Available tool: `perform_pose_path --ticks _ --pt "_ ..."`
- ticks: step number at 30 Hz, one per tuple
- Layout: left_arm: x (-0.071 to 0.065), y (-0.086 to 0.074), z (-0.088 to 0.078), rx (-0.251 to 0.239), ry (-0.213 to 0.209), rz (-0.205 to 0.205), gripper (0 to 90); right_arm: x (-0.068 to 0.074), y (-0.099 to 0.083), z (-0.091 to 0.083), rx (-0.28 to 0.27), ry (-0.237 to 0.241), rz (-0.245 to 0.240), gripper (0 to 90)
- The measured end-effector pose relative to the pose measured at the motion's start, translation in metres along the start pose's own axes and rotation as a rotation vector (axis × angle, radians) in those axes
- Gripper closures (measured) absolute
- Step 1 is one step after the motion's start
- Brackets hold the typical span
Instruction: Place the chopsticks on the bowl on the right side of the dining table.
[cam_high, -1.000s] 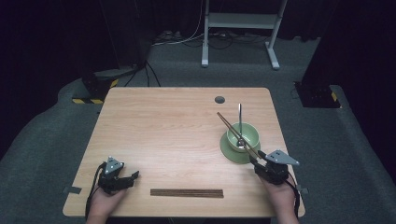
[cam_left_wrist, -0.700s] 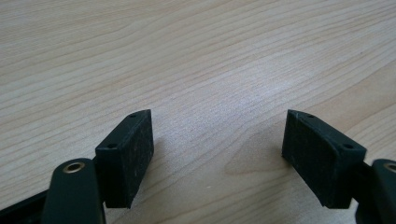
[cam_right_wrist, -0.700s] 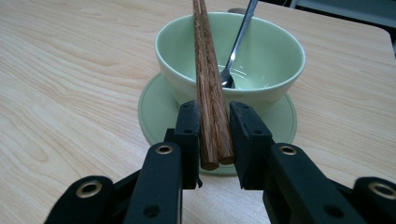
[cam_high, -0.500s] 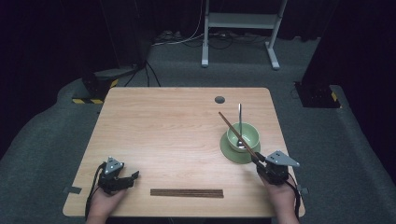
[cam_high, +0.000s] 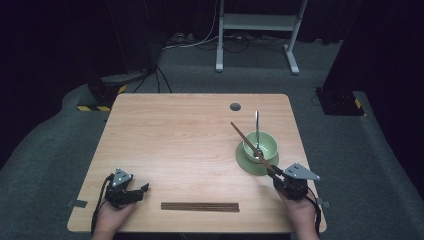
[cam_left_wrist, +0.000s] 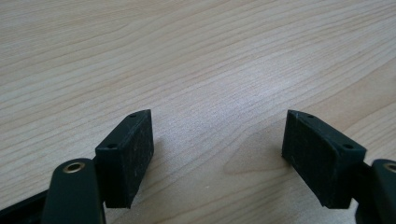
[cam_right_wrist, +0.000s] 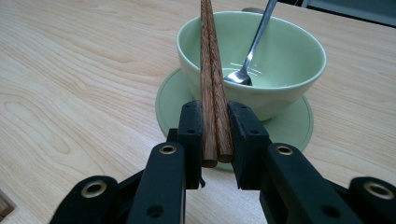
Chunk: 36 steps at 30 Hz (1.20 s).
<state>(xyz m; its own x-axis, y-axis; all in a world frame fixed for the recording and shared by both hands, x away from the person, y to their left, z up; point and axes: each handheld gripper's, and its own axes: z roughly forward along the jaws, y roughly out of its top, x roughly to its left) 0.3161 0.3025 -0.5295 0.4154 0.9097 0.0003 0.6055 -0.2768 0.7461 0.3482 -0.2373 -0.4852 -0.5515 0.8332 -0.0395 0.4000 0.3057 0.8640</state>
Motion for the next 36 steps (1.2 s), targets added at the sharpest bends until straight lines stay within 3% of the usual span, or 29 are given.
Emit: perform_pose_path --ticks 14,18,26,32,36 --pt "-0.001 0.000 0.000 0.002 -0.004 0.003 24.9 0.001 -0.002 0.000 0.005 0.004 0.010 75.0" --pt "-0.002 0.000 -0.001 0.001 -0.006 0.011 25.1 0.001 -0.001 0.002 -0.001 -0.004 0.015 67.8" --pt "0.000 0.002 0.002 0.009 -0.008 0.003 21.6 0.002 -0.002 0.002 0.006 -0.035 0.019 62.3" --pt "0.000 0.010 0.007 0.056 -0.011 0.012 17.4 0.002 -0.003 0.003 0.014 -0.056 0.027 60.1" --pt "0.004 0.019 0.010 0.113 -0.019 0.010 15.4 0.004 -0.003 0.002 0.018 -0.072 0.024 58.4"
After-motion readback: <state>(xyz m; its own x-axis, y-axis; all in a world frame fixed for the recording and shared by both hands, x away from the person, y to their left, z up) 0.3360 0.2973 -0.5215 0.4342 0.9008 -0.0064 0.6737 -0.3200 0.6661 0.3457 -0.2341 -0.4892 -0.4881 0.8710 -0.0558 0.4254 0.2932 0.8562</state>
